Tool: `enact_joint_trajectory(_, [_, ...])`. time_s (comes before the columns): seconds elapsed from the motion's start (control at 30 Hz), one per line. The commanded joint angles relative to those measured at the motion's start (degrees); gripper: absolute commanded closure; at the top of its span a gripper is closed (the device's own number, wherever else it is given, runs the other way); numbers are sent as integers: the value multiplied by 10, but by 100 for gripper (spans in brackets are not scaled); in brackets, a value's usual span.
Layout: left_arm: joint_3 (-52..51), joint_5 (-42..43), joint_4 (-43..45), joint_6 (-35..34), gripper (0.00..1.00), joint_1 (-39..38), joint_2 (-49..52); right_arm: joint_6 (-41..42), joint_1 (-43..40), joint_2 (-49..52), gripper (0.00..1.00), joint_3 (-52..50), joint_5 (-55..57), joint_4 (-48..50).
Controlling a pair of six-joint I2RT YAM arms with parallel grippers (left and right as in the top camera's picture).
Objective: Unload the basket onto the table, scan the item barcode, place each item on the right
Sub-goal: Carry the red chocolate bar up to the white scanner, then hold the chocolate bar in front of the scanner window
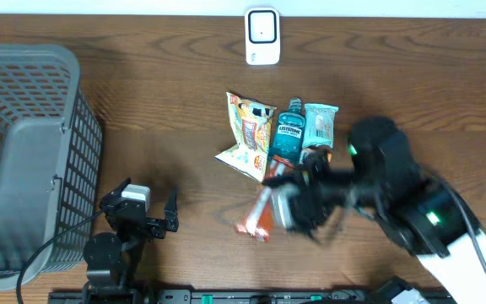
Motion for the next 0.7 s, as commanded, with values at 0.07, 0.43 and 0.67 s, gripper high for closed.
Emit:
enact_joint_trajectory(0.07, [-8,3,-14,8,2,3,2,430,-42,70,99,9,-204,95])
enact_joint_trajectory(0.43, [-9,3,-14,8,2,3,2,855,-138,271,99,9,-335,384])
enact_joint_trajectory(0.67, [-9,3,-14,8,2,3,2,1251,-182,467,99,11,-363,886])
